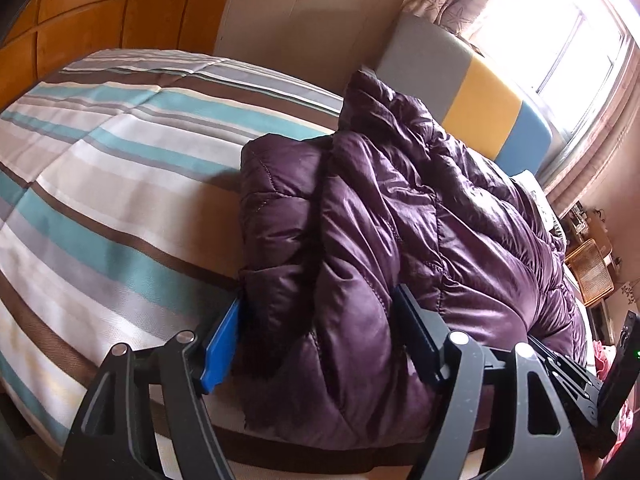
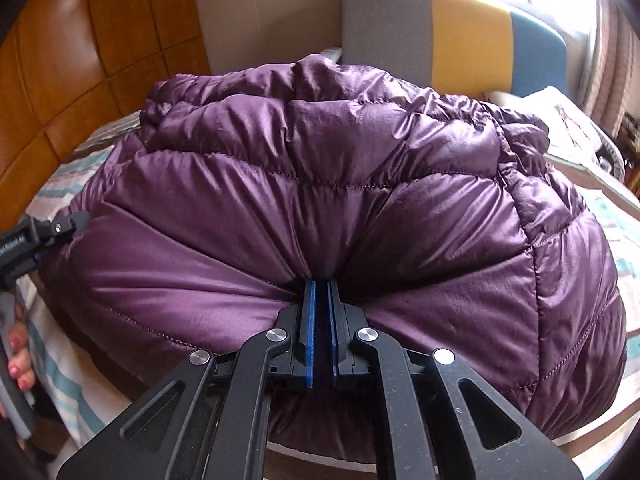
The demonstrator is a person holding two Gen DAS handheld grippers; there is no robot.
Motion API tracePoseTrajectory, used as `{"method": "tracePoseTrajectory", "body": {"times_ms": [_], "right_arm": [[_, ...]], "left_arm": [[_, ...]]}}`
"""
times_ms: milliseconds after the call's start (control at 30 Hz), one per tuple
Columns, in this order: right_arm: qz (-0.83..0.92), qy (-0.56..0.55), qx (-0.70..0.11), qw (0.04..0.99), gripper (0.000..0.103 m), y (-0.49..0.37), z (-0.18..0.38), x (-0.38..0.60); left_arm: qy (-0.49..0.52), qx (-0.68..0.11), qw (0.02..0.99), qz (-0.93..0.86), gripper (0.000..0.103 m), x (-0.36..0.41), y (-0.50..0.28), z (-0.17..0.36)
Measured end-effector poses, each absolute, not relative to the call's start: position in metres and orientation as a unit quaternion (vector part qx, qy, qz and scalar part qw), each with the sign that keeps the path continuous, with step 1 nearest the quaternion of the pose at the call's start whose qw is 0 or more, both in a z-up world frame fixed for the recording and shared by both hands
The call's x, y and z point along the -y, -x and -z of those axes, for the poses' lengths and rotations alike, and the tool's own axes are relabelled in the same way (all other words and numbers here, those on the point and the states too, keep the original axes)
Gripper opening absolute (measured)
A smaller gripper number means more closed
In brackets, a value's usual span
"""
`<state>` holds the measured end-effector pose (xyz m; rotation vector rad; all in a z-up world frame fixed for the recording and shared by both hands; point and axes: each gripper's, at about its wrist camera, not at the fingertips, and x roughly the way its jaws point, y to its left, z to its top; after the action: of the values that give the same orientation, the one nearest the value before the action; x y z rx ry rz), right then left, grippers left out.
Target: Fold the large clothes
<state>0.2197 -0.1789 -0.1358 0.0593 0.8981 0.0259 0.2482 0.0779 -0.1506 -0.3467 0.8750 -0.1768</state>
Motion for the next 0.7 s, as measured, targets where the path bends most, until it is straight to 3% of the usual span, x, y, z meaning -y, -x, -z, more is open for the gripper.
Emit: {"method": "tracePoseTrajectory", "body": {"times_ms": [233,500,700], "right_arm": [[-0.006,-0.025,-0.427,0.904,0.006,-0.217,0.134,0.178],[-0.007,-0.027,-0.424,0.905,0.006,-0.214,0.134,0.177],[-0.017,-0.037,-0.427,0.903,0.006,-0.213,0.134,0.182]], "left_arm": [[0.204,-0.422,0.879,0.082,0.069,-0.079,-0.255,0.157],[0.226,-0.436,0.868,0.072,0.053,-0.082,-0.251,0.154],[0.205,-0.433,0.877,0.035,0.053,-0.081,-0.227,0.146]]}}
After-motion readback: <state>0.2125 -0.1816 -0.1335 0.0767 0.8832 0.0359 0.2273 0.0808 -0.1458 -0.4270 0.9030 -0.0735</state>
